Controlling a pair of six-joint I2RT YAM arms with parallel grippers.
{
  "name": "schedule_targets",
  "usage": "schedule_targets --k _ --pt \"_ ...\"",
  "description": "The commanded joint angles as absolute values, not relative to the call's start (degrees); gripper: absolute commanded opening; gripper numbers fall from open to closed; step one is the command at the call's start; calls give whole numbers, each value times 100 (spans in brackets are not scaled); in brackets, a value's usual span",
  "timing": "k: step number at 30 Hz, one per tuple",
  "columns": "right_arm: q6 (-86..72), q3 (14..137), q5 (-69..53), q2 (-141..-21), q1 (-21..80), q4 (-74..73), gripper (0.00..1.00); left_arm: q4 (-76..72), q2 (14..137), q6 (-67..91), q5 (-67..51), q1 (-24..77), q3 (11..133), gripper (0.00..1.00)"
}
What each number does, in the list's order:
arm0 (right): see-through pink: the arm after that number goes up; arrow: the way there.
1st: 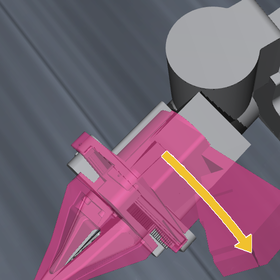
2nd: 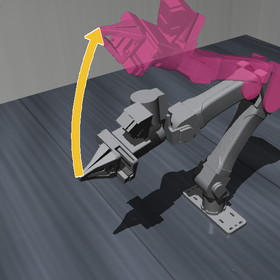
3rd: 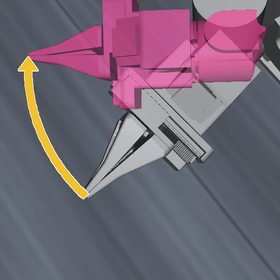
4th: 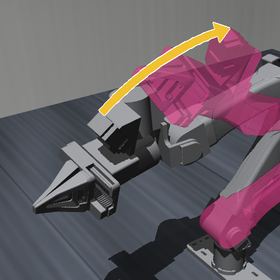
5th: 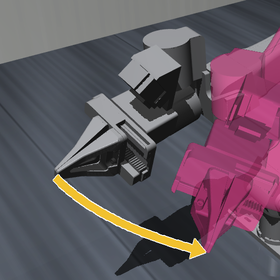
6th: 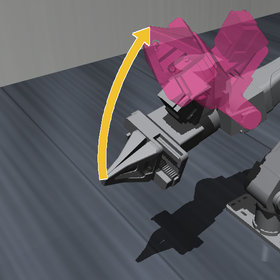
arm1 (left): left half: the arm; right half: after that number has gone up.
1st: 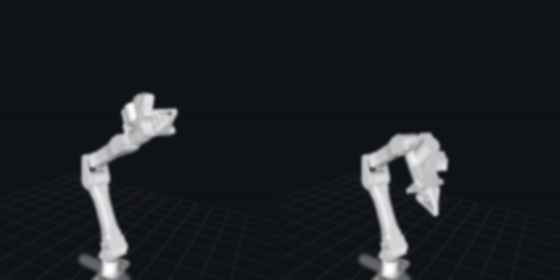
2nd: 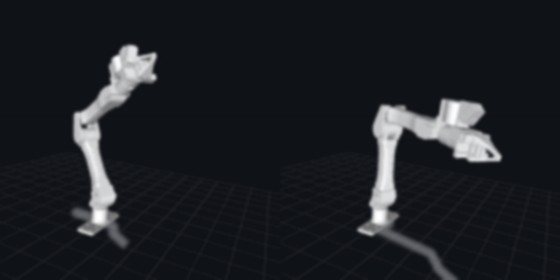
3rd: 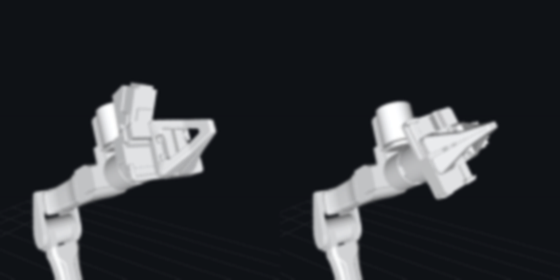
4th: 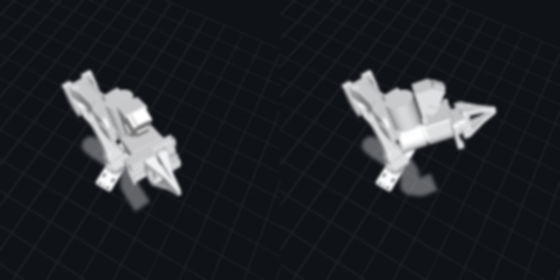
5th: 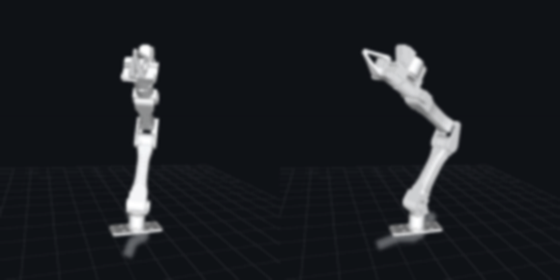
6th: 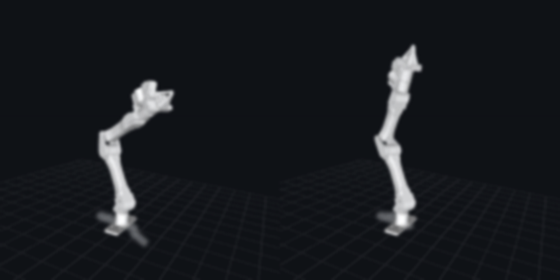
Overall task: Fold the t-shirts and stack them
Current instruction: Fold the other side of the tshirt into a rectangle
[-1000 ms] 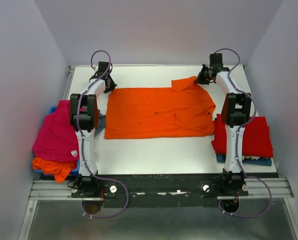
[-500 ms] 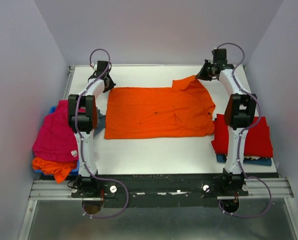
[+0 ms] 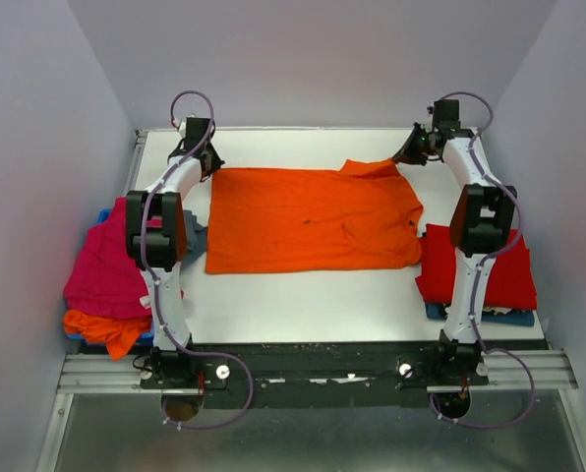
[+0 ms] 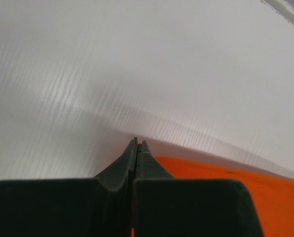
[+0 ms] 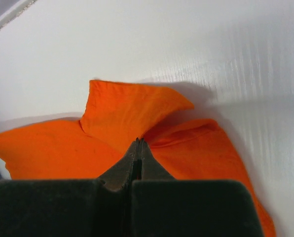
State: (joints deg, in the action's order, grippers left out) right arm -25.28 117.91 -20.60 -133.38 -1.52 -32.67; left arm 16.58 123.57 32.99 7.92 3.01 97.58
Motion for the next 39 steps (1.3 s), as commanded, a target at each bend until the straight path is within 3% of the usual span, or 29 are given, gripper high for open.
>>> schedule_targets --k 1,39 --pt "-2417 11611 -2320 -12824 -185 -3384 1 1451 11989 3182 1046 264 9519 0" --pt "-2162 8280 -2285 -9941 -299 -3147 1 685 9950 3375 1300 325 6944 0"
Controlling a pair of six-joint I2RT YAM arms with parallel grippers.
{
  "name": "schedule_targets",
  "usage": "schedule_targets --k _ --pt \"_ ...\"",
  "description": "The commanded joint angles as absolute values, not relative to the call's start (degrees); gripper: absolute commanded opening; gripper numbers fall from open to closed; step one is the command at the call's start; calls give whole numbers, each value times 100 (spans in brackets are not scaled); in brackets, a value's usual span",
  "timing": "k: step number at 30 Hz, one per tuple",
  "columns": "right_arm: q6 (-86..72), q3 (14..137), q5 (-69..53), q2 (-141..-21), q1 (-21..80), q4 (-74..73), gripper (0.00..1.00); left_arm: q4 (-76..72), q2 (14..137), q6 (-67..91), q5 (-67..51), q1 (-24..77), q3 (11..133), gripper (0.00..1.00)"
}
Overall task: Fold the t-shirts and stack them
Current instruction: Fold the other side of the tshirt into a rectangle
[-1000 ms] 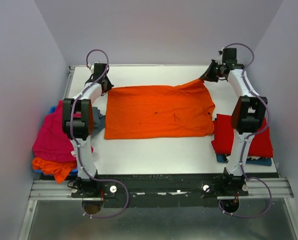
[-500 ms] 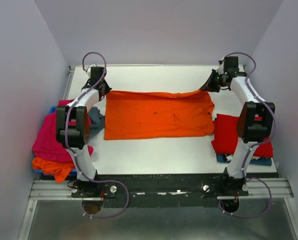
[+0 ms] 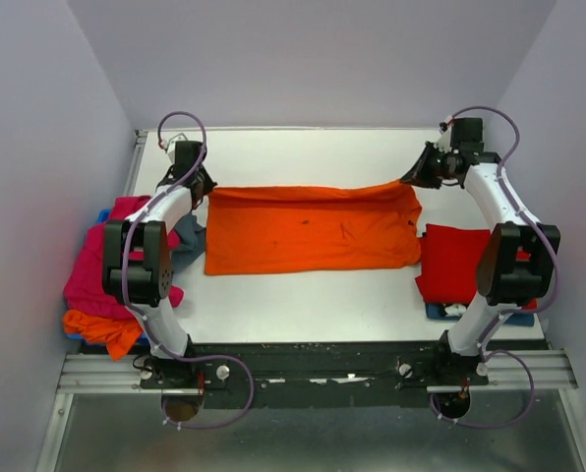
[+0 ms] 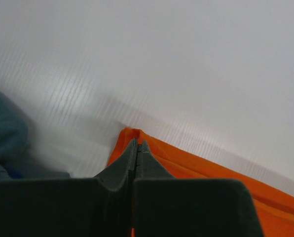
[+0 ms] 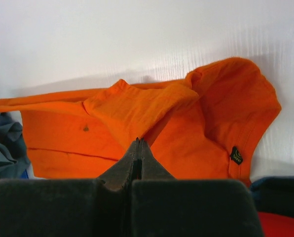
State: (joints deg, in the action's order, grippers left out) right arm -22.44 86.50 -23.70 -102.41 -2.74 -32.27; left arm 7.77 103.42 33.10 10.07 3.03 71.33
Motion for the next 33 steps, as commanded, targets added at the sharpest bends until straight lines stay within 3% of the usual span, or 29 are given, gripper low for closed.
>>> schedule_targets --k 1,18,19,22,23,25,26,28,31,33 --pt "-2162 8175 -2250 -9871 -299 -3138 1 703 9923 3410 1344 334 6891 0" --pt "-2258 6101 -1415 -9211 -299 -2357 2 1064 9440 3806 1775 800 5679 0" --pt "-2285 5995 -1380 -9185 -299 -2260 7 1046 9448 3814 1784 817 5617 0" --pt "-2355 5565 -1144 -8905 -308 -1839 34 1072 9501 3902 1863 826 5520 0" --pt "-2382 5398 -1021 -8755 -299 -1689 42 1124 9492 3937 1915 826 5537 4" --pt "-2364 5256 -914 -8361 -299 -1504 72 1248 9405 4025 2108 844 5563 17" --pt "-2382 5238 -923 -8211 -308 -1433 94 1283 9309 4034 2231 844 5581 27" --pt "-2390 5195 -1107 -7955 -308 -1162 100 1309 9107 4043 2398 861 5581 49" --pt "-2452 5194 -1370 -7787 -273 -853 100 1397 8773 4078 2592 861 5599 63" --pt "-2434 5335 -1555 -7778 -246 -852 100 1397 8605 4069 2628 870 5599 65"
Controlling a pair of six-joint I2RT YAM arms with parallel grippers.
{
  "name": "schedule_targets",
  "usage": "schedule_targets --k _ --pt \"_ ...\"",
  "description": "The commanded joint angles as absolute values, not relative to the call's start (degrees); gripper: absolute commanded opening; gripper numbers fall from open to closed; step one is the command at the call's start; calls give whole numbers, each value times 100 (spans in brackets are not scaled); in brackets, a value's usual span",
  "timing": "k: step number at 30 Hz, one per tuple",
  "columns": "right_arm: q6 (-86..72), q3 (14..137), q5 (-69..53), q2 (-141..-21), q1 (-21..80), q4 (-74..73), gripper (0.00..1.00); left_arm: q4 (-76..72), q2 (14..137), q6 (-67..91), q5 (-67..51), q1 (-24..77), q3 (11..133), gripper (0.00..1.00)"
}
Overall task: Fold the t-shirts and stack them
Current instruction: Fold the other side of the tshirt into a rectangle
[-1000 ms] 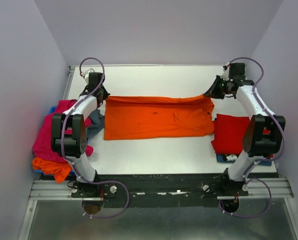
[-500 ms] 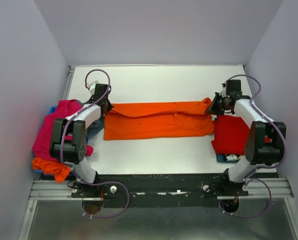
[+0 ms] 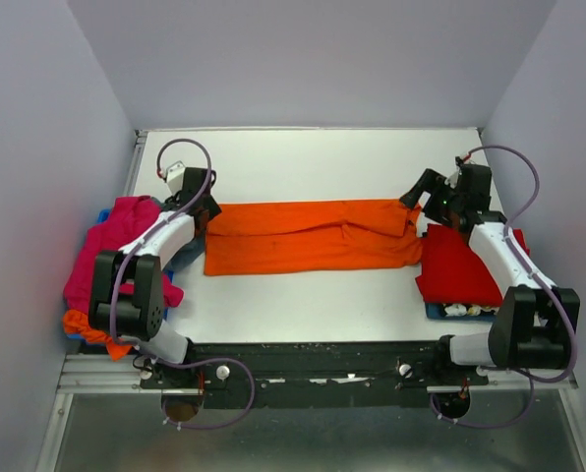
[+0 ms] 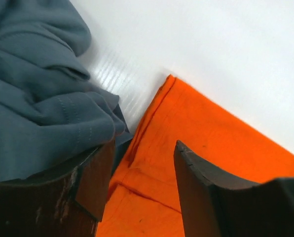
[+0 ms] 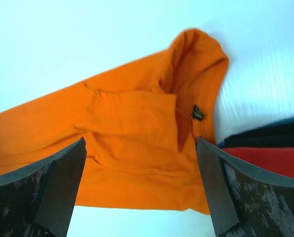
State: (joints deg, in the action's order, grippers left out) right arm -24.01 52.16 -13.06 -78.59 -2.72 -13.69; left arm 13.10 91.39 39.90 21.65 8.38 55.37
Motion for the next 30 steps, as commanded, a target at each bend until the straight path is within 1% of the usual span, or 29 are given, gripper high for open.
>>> schedule_targets --k 1,4,6,7,8,9,10,11,12,16,20,22,26,28,29,30 --pt "-2495 5387 -1643 -7761 -246 -835 100 1406 8552 4069 2663 888 5607 66" --pt "-2802 5536 -1924 -7708 -255 -765 100 1328 8341 4087 2637 984 5529 67" --pt "-3311 5642 -1995 -7795 -264 -765 100 1030 8157 4104 2488 1098 5353 67" --pt "-3505 5660 -2204 -7935 -307 -765 100 854 8078 4096 2400 1203 5239 66" --pt "-3681 5625 -2658 -8076 -377 -521 100 679 8016 4096 2330 1309 5160 66" --pt "-3804 5634 -3098 -8295 -395 -301 91 581 7998 4087 2259 1449 5142 66" --pt "-3832 5738 -3268 -8488 -378 -203 83 519 8015 4078 2241 1616 5168 66" --pt "-3806 5905 -3156 -8690 -291 -350 76 510 8068 4069 2233 1765 5229 66" --pt "-3666 6072 -3016 -8849 -177 -517 66 484 8147 4043 2180 1941 5316 66" --pt "-3226 6582 -1787 -9192 359 -1106 63 334 8673 3982 1820 2407 5799 66" --pt "-2998 7135 -1303 -9676 632 -1589 63 343 9376 3911 1530 2776 6484 65" --pt "-2892 7391 -1012 -9991 703 -1853 54 325 9772 3876 1328 2943 6862 64" --pt "-2970 7620 -600 -10344 703 -2258 52 536 10659 3841 1134 3243 7724 62" --pt "-3067 7550 -204 -10371 703 -2320 40 589 10985 3823 1038 3348 8058 62" --pt "-3093 7489 -37 -10362 703 -2346 40 589 11108 3823 968 3383 8164 61" --pt "-3111 7445 174 -10371 694 -2355 35 589 11257 3823 897 3419 8261 61"
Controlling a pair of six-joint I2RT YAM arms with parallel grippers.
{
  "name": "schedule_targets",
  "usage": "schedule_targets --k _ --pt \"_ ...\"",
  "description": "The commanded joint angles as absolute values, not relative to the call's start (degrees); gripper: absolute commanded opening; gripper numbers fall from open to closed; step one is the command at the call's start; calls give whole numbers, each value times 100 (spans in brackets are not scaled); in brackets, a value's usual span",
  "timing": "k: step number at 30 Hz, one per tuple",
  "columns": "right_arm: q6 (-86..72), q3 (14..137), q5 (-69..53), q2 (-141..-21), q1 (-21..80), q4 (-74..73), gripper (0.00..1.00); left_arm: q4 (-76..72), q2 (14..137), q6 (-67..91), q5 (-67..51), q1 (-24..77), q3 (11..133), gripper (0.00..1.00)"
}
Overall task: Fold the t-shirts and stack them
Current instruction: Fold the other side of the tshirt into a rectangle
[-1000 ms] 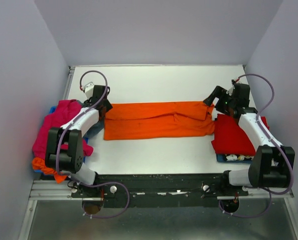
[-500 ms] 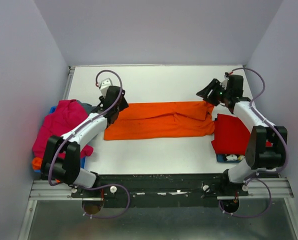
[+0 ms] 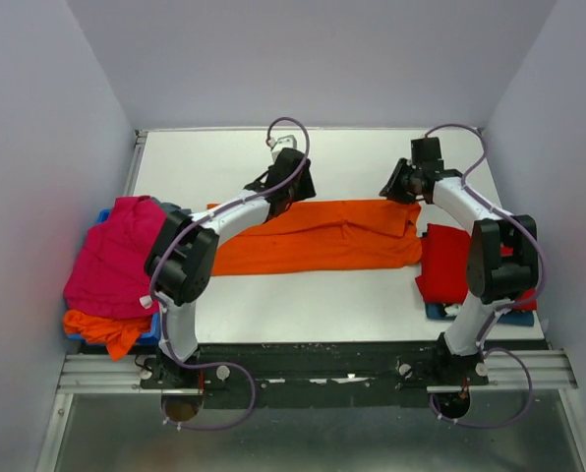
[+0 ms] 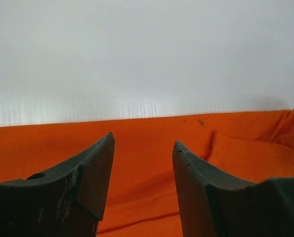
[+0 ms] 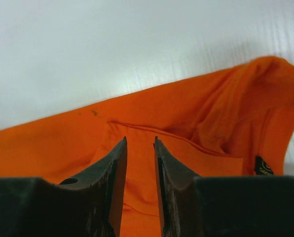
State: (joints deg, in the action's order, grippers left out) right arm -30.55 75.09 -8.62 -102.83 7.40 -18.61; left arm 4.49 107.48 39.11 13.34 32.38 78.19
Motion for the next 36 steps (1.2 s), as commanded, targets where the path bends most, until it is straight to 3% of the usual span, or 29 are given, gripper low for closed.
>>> schedule_targets --k 1,4,8,16,24,29,36 --pt "-3172 7418 306 -10406 668 -2382 32 615 11389 3823 818 3419 8357 61" --pt "-3418 7470 325 -10642 440 -2627 10 677 11697 3885 668 3419 8490 61" --pt "-3664 7567 483 -10916 176 -2900 1 721 11953 4016 563 3419 8394 60" --pt "-3744 7462 975 -10627 105 -2989 1 914 12191 4017 667 3401 8323 59" --pt "-3147 7427 845 -9984 334 -2611 12 1037 11778 3665 870 3419 8586 59" --pt "-3014 8022 159 -10659 352 -2785 12 1081 11891 3586 686 3533 8903 58" --pt "-3147 8639 738 -11565 255 -3155 12 853 12514 3735 133 3595 9088 57"
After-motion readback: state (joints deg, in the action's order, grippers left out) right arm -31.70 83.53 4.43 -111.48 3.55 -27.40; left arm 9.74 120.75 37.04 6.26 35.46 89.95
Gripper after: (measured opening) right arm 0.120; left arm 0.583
